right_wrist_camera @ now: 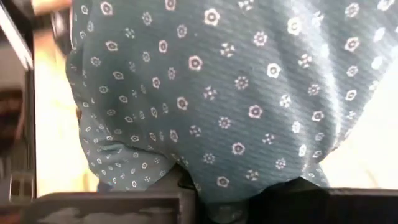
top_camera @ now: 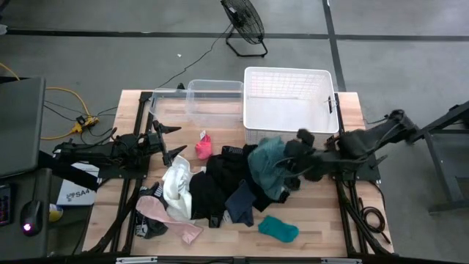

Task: Pick & Place Cloths
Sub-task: Put the blue polo shirt into the the white laundry organizer

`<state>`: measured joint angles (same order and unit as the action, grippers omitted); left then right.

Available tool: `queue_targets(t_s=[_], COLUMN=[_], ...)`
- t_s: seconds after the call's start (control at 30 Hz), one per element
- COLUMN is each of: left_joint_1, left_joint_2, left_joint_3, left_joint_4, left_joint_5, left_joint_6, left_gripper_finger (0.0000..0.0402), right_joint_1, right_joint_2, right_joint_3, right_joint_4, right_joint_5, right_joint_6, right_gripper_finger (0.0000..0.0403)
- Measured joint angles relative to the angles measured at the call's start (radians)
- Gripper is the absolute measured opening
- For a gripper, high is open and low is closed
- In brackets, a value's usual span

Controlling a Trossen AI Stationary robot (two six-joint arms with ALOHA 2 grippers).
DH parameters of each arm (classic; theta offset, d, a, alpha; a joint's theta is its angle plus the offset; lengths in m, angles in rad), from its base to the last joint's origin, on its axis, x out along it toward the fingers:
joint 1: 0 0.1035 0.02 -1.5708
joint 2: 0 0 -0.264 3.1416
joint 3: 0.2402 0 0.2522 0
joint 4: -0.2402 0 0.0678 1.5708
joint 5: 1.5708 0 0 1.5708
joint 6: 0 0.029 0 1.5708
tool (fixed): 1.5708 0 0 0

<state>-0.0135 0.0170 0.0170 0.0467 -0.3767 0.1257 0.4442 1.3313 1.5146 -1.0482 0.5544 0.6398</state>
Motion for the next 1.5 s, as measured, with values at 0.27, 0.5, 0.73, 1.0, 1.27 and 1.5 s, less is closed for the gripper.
queue_targets(t_s=[0.27, 0.5, 0.73, 1.0, 1.27, 1.5], left_joint_1=[0.000, 0.000, 0.000, 0.000, 0.000, 0.000], left_joint_2=[0.000, 0.000, 0.000, 0.000, 0.000, 0.000], left_joint_3=[0.000, 0.000, 0.000, 0.000, 0.000, 0.000], left_joint_4=[0.000, -0.001, -0.001, -0.001, -0.001, -0.001], left_joint_5=[0.001, 0.002, 0.002, 0.002, 0.002, 0.002], left_joint_6=[0.000, 0.000, 0.000, 0.000, 0.000, 0.000], left_gripper_finger=[0.0367, 0.0367, 0.0367, 0.0367, 0.0367, 0.0367], right_joint_1=[-0.001, -0.002, -0.002, -0.002, -0.002, -0.002], right_joint_2=[-0.139, -0.240, -0.333, -0.426, -0.477, -0.466], right_joint_3=[0.032, 0.032, 0.032, 0.032, 0.032, 0.032], right_joint_4=[0.244, 0.498, 0.509, 0.507, 0.519, 0.609], right_joint_5=[0.212, 0.283, 0.078, -0.056, 0.043, 0.217], right_joint_6=[-0.238, -0.572, -0.803, -0.883, -0.903, -0.969], right_gripper_finger=[0.0056, 0.0056, 0.0056, 0.0056, 0.0056, 0.0056])
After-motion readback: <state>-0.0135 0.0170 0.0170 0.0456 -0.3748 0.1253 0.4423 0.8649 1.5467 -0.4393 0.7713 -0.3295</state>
